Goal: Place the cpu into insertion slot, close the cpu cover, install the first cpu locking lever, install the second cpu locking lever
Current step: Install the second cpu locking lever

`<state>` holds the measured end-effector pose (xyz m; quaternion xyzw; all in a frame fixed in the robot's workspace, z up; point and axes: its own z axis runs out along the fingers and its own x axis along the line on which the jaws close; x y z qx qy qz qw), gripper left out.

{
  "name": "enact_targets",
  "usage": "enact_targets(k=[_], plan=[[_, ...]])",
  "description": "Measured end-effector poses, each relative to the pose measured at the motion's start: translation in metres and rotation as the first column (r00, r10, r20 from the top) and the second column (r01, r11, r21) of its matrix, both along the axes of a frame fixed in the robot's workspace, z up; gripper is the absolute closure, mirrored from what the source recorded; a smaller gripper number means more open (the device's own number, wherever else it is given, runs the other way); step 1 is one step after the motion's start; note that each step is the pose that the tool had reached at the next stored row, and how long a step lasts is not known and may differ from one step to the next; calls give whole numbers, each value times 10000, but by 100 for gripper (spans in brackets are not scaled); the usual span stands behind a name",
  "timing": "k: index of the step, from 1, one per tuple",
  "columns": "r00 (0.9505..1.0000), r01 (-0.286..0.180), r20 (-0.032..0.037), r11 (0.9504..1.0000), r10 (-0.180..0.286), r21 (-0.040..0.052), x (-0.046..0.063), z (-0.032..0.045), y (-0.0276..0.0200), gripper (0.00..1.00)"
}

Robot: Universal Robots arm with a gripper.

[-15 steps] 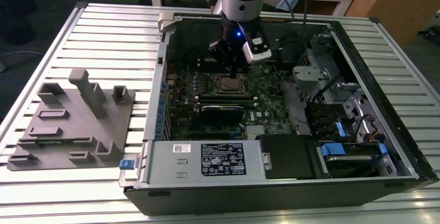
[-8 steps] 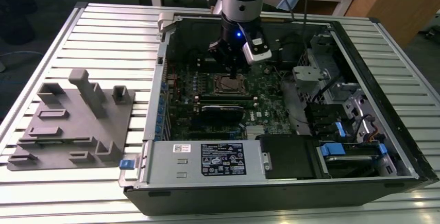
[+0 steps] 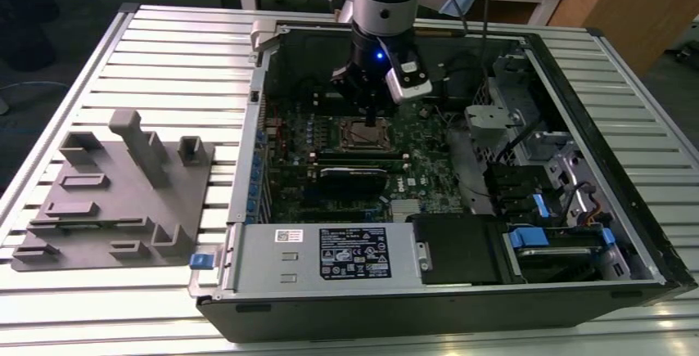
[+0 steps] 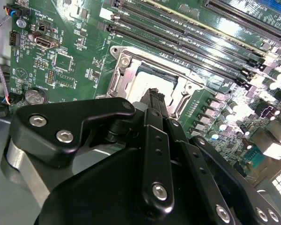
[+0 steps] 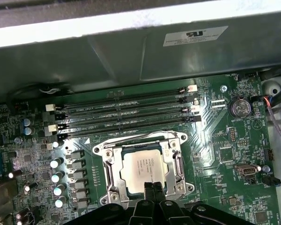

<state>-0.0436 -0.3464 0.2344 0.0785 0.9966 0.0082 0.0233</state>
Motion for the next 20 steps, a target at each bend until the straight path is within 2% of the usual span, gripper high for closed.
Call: enact_targets(k=[7, 16, 20], plan=[[10000, -1, 0, 10000, 1, -1, 0, 0, -9, 89], [10000, 0, 0, 10000, 0, -3, 0, 0, -61, 89], [10000, 0, 0, 10000, 0, -7, 0, 0, -68, 89]])
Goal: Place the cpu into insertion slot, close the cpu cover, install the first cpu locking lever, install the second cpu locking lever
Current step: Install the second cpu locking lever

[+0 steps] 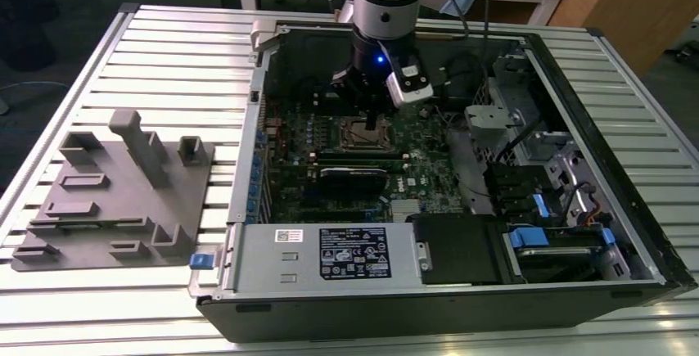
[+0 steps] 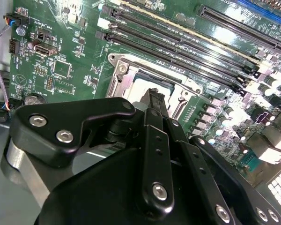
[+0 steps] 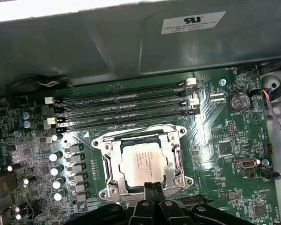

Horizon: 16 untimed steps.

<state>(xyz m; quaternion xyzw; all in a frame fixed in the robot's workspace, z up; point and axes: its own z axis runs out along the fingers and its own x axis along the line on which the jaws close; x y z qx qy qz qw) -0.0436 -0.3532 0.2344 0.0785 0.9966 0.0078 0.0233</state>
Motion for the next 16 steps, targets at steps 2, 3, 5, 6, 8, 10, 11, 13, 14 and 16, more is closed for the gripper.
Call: enact_targets(k=[2, 3, 5, 6, 8, 10, 11, 13, 14, 16], plan=[[10000, 0, 0, 10000, 0, 0, 0, 1, 0, 89], [10000, 0, -2, 10000, 0, -2, 0, 5, -1, 89], [10000, 0, -1, 10000, 0, -1, 0, 16, 0, 89], [10000, 0, 1, 10000, 0, 1, 0, 18, 0, 89], [10000, 0, 0, 10000, 0, 0, 0, 19, 0, 89], [10000, 0, 0, 10000, 0, 0, 0, 19, 0, 89], [10000, 0, 0, 10000, 0, 0, 0, 20, 0, 89], [10000, -1, -1, 10000, 1, -2, 0, 20, -4, 89], [10000, -1, -1, 10000, 1, -2, 0, 20, -7, 89], [10000, -1, -1, 10000, 1, 0, 0, 20, -16, 89]])
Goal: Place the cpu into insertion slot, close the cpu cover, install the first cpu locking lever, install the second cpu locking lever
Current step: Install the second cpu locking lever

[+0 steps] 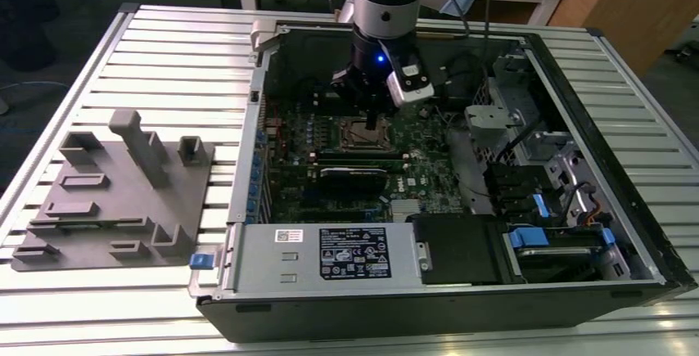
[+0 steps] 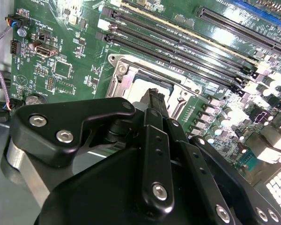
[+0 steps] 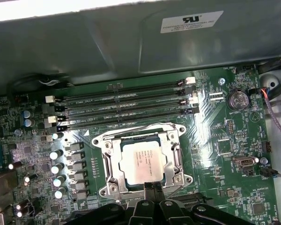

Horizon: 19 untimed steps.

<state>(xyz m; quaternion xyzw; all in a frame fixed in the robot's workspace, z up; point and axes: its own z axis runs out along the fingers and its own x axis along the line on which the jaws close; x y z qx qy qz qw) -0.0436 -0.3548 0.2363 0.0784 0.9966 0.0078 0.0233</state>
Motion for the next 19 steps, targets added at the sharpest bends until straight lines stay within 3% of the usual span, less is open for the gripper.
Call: enact_targets(k=[12, 19], plan=[[10000, 1, 1, 10000, -1, 1, 0, -1, -74, 89], [10000, 1, 1, 10000, -1, 0, 0, 0, -81, 89]])
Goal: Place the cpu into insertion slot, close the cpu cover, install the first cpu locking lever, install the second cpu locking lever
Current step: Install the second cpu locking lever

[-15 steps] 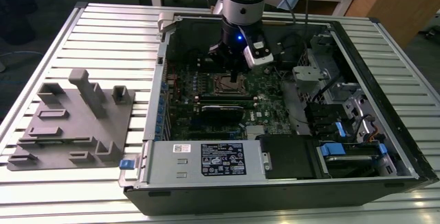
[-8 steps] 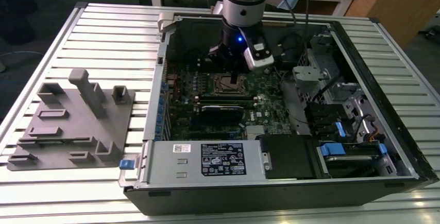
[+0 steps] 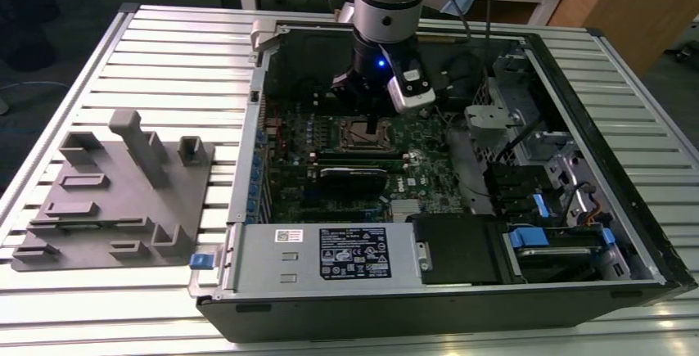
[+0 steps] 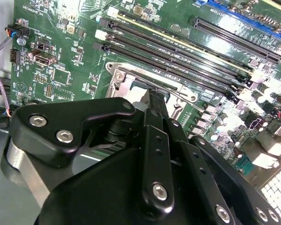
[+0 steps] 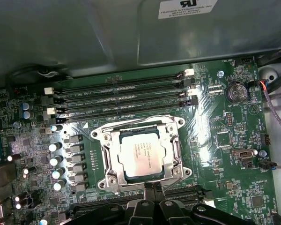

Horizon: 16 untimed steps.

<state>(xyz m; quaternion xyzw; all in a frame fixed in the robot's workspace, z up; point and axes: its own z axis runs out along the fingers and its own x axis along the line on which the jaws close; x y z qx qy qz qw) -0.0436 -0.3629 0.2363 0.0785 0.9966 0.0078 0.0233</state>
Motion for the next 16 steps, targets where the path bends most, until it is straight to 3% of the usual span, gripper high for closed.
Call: enact_targets(k=[16], plan=[[10000, -1, 9, 10000, 1, 0, -46, 0, -97, 89]])
